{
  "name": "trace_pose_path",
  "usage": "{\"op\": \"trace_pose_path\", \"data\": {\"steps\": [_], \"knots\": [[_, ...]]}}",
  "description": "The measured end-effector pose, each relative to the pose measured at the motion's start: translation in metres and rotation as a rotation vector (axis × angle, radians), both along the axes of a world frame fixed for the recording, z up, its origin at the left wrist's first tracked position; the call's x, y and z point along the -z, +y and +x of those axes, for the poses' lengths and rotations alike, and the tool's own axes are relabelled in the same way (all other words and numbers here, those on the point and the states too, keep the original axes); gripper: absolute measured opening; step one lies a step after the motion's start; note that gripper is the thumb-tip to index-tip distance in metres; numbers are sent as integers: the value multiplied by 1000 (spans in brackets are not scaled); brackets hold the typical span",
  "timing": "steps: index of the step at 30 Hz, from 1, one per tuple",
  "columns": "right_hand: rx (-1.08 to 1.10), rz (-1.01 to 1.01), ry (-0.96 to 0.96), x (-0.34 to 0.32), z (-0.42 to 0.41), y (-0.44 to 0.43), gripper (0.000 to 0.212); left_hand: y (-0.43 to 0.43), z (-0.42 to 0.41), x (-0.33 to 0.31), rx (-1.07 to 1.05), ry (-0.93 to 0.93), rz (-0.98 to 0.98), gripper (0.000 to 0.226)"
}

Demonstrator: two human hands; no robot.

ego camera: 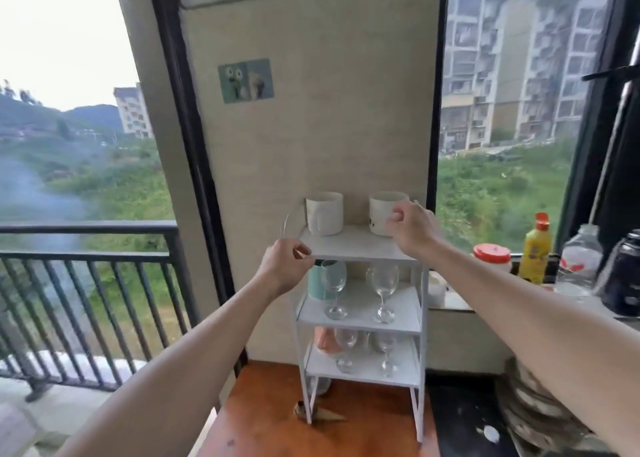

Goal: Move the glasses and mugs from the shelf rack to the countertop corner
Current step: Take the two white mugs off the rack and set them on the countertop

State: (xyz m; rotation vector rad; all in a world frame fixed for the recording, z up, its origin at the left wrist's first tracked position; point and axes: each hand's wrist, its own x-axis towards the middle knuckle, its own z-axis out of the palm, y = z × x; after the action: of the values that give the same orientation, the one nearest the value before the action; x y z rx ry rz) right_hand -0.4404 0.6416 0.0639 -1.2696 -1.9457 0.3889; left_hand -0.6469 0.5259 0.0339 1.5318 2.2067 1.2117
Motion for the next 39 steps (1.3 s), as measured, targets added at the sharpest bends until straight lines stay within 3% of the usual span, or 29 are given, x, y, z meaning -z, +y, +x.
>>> {"op": "trace_pose_path", "data": {"steps": [3,6,9,12,18,26,36,39], "knots": [[74,-101,49,-5,-20,16,49,33,-16,-6,-33,-49,45,25],[160,-149,67,-2,-35,30,60,64,-24,-7,-55,-102,75,33],[206,-209,244,2,-42,43,42,94,-23,-8,-44,-165,115,27],[200,-245,419,6,-43,59,9,121,-23,-13,-44,-380,174,29],[194,-333,575,9,-44,75,18,147,-36,-15,-12,-766,158,34],[74,-570,745,12,-43,54,19,117,-26,-16,81,-915,115,23],[-152,-662,910,23,25,-30,19,35,-29,-8,236,-979,175,31],[-133,-650,948,28,63,-60,22,16,-10,-1,250,-972,153,27]]}}
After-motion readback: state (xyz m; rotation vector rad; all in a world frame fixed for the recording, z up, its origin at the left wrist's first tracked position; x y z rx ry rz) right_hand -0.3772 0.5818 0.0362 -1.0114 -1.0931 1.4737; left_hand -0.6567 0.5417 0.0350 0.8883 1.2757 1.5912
